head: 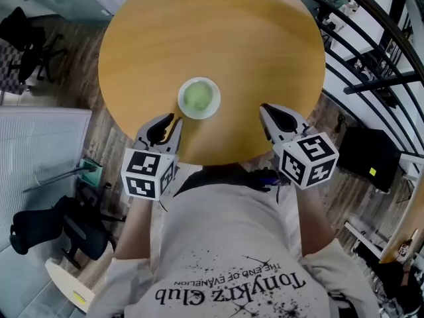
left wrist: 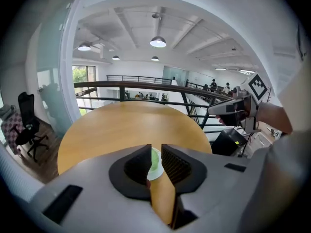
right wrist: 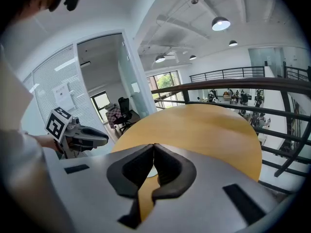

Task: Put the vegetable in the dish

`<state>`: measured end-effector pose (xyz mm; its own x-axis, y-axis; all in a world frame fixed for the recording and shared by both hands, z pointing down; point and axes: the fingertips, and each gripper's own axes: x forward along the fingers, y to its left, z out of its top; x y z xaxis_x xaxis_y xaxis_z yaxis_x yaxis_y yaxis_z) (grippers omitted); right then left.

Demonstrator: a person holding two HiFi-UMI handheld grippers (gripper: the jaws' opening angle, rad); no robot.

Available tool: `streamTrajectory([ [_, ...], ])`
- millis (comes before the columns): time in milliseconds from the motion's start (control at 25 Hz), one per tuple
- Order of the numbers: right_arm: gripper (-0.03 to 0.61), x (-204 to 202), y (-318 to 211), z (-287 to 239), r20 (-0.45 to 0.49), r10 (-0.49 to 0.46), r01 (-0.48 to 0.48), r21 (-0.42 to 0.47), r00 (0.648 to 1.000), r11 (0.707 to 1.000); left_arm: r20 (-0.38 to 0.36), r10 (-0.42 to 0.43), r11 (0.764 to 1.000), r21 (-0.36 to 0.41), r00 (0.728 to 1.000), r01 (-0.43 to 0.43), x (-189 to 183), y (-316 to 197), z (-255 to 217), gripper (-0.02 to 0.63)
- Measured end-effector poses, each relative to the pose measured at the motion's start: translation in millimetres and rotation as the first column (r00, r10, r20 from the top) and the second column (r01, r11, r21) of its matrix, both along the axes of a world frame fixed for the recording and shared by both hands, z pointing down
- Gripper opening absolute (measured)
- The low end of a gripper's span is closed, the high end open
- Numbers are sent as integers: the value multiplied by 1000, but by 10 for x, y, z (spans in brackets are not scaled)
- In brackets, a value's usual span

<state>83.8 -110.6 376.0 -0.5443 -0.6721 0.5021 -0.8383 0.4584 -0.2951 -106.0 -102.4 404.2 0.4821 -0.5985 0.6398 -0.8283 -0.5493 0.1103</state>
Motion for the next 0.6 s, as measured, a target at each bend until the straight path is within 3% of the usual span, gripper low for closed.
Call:
streamTrajectory([
  [200, 25, -109, 7, -174, -4, -14, 14, 39, 1000, 999, -13, -19, 1000, 19, 1000, 20, -24, 148, -109, 33],
  [600, 25, -311, -31, -402, 5, -60, 59, 61, 998, 996, -28, -27, 1000, 15, 999, 27, -80, 200, -201, 29],
])
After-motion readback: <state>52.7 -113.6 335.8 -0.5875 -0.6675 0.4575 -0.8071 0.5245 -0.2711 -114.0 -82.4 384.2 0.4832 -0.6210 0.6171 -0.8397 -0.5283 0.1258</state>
